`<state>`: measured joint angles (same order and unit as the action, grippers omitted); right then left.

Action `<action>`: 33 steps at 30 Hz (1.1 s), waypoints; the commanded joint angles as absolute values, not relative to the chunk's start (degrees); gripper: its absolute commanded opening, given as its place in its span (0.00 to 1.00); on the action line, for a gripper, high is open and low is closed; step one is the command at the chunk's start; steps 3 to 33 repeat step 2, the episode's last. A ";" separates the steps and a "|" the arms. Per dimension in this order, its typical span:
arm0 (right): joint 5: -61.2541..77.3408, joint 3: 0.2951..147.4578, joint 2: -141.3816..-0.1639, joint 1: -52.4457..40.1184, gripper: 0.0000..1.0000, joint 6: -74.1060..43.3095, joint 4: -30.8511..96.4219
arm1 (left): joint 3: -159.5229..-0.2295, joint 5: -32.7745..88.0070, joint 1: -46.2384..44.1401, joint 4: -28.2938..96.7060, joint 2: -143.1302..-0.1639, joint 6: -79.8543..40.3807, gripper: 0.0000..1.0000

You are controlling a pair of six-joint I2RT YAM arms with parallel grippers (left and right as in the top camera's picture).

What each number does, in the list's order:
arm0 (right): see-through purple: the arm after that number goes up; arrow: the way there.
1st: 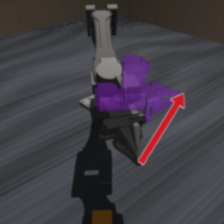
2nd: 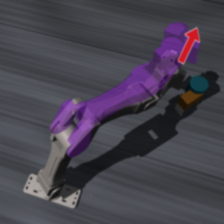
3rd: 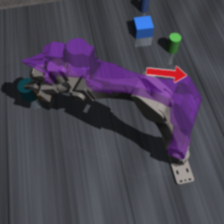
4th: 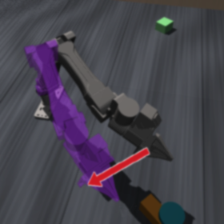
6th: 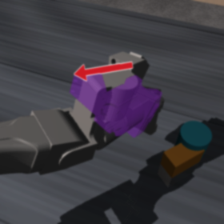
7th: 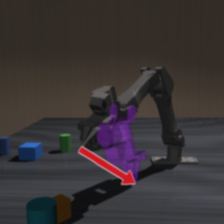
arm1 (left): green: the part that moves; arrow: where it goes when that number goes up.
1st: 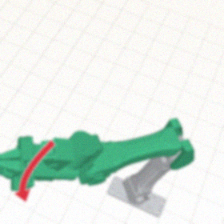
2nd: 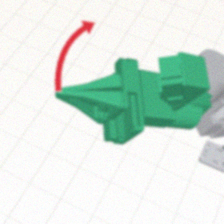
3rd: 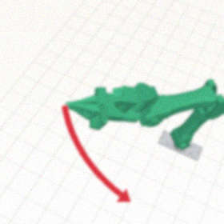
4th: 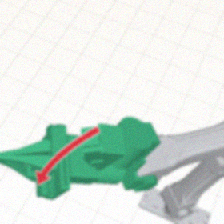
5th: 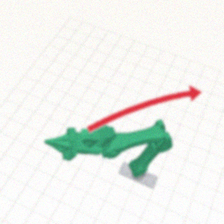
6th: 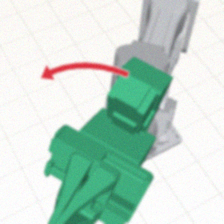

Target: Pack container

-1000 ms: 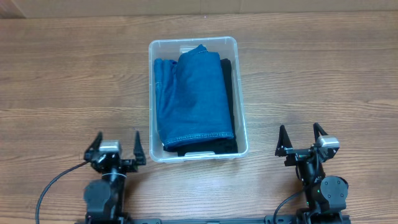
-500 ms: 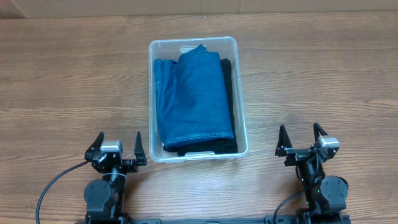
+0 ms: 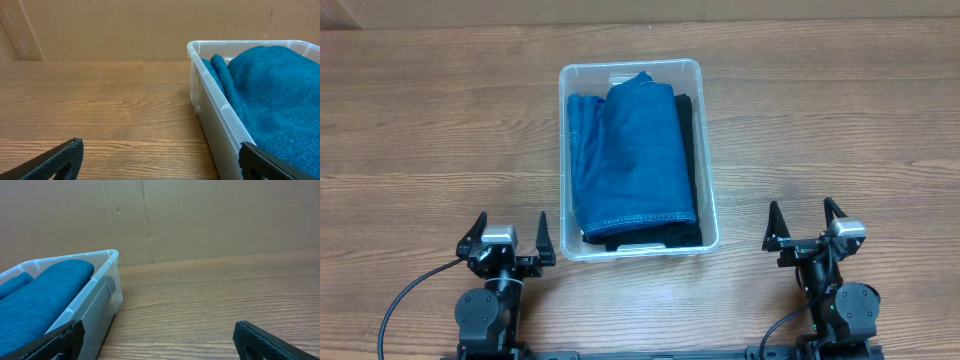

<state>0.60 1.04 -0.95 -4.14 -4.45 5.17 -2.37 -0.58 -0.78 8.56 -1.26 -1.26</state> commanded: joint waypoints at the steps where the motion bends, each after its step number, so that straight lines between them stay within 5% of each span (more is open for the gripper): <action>1: 0.05 0.51 -0.54 -4.16 1.00 -4.54 4.84 | -2.17 0.47 -1.10 8.51 -1.17 -0.36 1.00; 33: 0.05 0.54 -0.56 -4.16 1.00 -4.54 4.84 | -2.17 0.47 -1.10 8.51 -1.17 -0.36 1.00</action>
